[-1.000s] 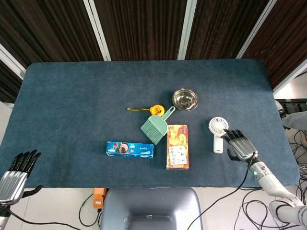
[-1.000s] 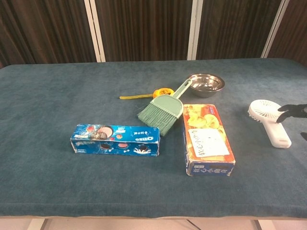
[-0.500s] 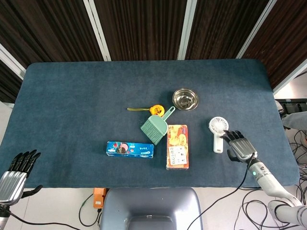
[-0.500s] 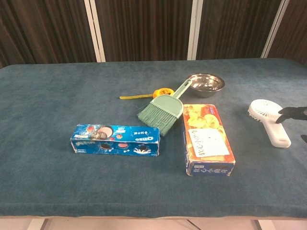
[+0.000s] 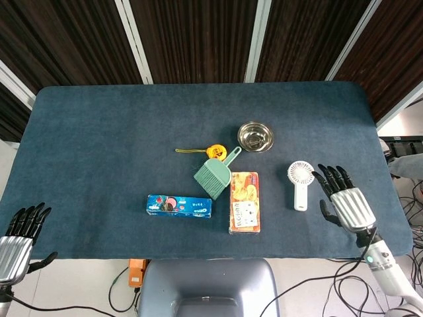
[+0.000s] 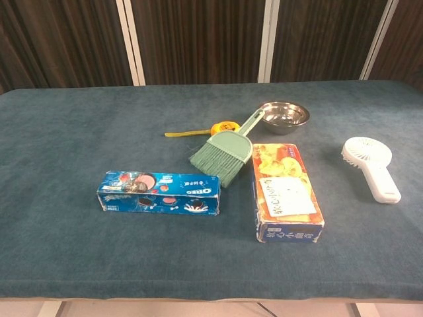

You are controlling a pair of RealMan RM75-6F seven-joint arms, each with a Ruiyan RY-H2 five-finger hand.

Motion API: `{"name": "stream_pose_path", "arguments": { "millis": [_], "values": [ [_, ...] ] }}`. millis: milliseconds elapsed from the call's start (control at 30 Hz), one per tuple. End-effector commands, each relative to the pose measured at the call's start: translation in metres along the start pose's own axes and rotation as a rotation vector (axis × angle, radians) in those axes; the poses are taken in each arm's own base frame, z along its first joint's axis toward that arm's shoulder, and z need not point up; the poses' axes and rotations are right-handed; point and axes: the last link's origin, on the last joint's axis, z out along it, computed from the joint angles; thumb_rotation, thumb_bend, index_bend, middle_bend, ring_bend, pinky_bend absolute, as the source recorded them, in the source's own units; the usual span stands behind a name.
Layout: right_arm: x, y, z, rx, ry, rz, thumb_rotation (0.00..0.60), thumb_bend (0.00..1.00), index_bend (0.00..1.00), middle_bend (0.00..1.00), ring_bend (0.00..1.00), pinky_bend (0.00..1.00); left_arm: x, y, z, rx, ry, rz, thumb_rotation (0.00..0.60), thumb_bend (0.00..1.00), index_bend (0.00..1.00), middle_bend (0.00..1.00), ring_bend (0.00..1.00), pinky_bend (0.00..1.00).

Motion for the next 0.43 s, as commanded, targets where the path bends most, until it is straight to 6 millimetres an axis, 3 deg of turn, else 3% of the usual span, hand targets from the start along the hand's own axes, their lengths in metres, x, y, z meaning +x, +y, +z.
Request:
{"name": "stream_pose_path", "arguments": {
  "millis": [33, 167, 433],
  "values": [
    [0.000, -0.009, -0.050, -0.114, 0.016, -0.056, 0.555, 0.44, 0.00, 0.00, 0.00, 0.00, -0.005, 0.011, -0.008, 0.070, 0.043, 0.022, 0.600, 0.08, 0.00, 0.00, 0.00, 0.06],
    [0.000, -0.019, -0.065, -0.139, 0.035, -0.069, 0.555, 0.44, 0.00, 0.00, 0.00, 0.00, -0.015, 0.018, -0.012, 0.066, 0.054, 0.042, 0.600, 0.08, 0.00, 0.00, 0.00, 0.06],
    [-0.003, -0.011, -0.063, -0.178, 0.002, -0.069, 0.555, 0.44, 0.00, 0.00, 0.00, 0.00, -0.021, 0.020, -0.007, 0.053, -0.002, 0.038, 0.600, 0.08, 0.00, 0.00, 0.00, 0.06]
  ]
}}
